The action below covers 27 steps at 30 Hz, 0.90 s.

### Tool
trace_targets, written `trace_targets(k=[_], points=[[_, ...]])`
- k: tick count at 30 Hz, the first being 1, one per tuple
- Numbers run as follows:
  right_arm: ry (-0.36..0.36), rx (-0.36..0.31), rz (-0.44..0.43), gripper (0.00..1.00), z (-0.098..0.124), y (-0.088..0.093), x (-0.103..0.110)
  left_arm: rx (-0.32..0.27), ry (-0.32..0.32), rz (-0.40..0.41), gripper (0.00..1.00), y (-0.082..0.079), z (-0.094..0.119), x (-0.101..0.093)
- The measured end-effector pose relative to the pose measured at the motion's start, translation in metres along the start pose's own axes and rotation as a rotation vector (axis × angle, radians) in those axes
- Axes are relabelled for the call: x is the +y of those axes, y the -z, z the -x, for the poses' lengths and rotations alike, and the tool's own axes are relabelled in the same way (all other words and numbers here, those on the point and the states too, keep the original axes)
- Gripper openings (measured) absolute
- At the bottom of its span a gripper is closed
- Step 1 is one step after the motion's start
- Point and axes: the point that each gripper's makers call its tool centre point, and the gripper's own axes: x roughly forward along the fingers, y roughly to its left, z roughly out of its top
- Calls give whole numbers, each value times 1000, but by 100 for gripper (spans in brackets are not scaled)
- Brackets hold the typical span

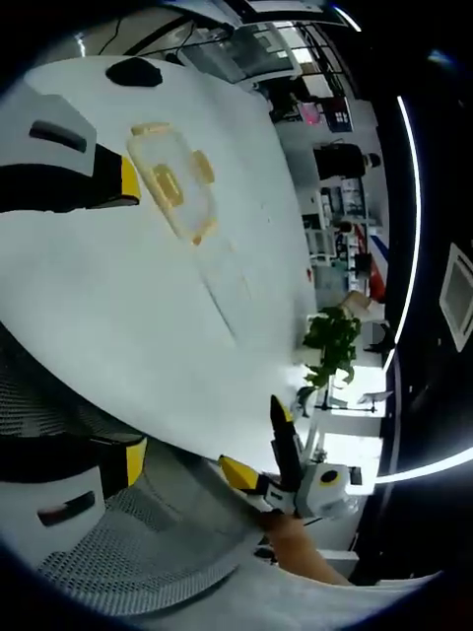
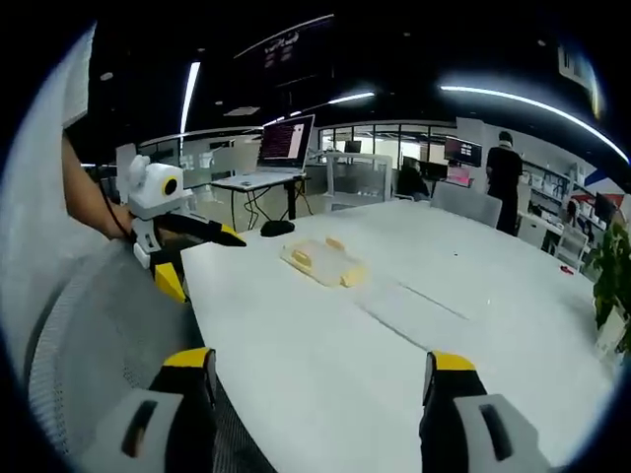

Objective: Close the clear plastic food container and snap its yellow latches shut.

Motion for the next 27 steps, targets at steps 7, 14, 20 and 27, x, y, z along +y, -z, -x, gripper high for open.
trace_targets(k=[7,14,20,27], points=[[5,0,-17,86,1,1,-3,0,1,1,93,0,0,-1],[1,8,-15,86,0,3,-2,2,0,2,92,0,0,0],[1,8,-17,85,0,3,-2,3,2,3,92,0,0,0],[6,14,-22,85,0,4,-3,3,2,6,92,0,0,0]])
